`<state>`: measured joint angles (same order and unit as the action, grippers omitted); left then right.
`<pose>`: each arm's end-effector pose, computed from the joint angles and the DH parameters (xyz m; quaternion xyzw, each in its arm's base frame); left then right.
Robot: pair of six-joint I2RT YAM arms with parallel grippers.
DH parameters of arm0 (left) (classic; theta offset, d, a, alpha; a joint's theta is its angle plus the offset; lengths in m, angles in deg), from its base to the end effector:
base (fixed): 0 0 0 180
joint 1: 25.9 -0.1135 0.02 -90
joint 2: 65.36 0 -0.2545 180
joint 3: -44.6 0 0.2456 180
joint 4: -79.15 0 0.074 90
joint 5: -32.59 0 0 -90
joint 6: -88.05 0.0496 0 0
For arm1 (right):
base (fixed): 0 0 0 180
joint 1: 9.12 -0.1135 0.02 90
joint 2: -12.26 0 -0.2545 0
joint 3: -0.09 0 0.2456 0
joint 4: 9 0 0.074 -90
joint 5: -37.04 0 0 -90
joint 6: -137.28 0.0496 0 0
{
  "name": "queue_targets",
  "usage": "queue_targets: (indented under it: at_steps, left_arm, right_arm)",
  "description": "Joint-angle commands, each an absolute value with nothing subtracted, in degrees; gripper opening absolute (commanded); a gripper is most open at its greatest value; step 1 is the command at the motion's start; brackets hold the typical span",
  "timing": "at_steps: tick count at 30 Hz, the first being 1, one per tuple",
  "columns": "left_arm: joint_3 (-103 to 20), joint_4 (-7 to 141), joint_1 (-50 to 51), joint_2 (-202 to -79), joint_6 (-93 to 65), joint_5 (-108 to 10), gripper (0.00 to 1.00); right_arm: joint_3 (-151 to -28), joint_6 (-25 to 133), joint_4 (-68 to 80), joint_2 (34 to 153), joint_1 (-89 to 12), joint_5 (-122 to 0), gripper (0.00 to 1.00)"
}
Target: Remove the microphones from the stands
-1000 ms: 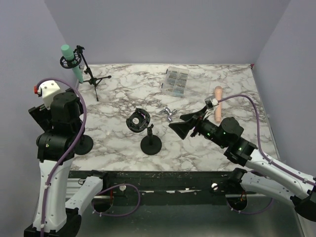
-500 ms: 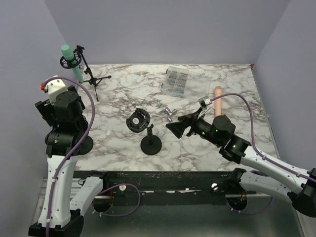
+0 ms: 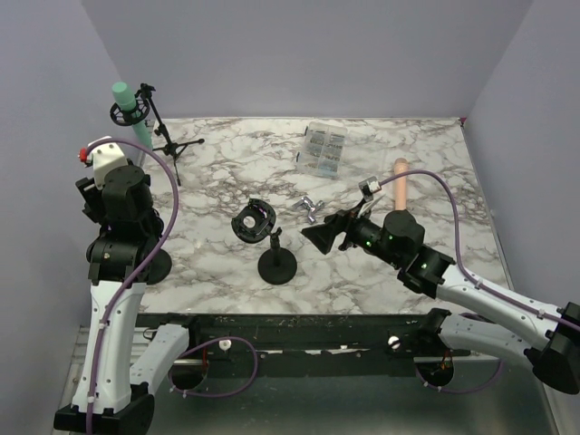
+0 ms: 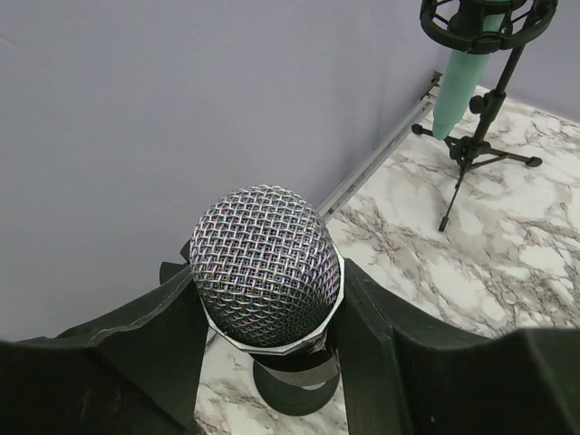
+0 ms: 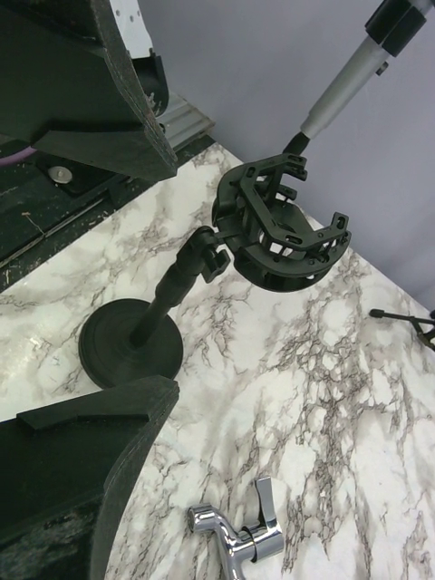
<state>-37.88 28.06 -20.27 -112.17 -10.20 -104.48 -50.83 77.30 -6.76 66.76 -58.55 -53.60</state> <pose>0.1521 0.0215 0.4136 -0.2585 0.7237 0.2482 0.5898 0.1559 0.1829 0.2928 -0.1288 0.7308 0.4316 0.5129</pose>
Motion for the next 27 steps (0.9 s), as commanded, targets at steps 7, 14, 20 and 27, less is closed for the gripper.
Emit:
queue_targets:
  at_steps: [7, 14, 20, 27]
  left_arm:
    - [-38.57, 31.42, -20.63, -109.28, -11.14, -97.58, 0.15]
    - [-37.60, 33.97, -20.63, -106.76, -11.49, -91.02, 0.00]
    - [-35.67, 36.44, -20.63, -106.15, -11.20, -81.71, 0.00]
    - [-36.48, 35.92, -19.47, -107.37, -9.43, -78.48, 0.00]
  right_arm:
    - [-52.29, 77.65, -6.90, 68.26, -58.69, -51.96, 1.00]
    - [-51.96, 77.81, -6.81, 68.48, -58.68, -51.64, 1.00]
    - [-51.78, 77.99, -6.86, 68.45, -58.68, -51.46, 1.00]
    - [-51.49, 78.29, -6.98, 68.75, -58.73, -51.29, 1.00]
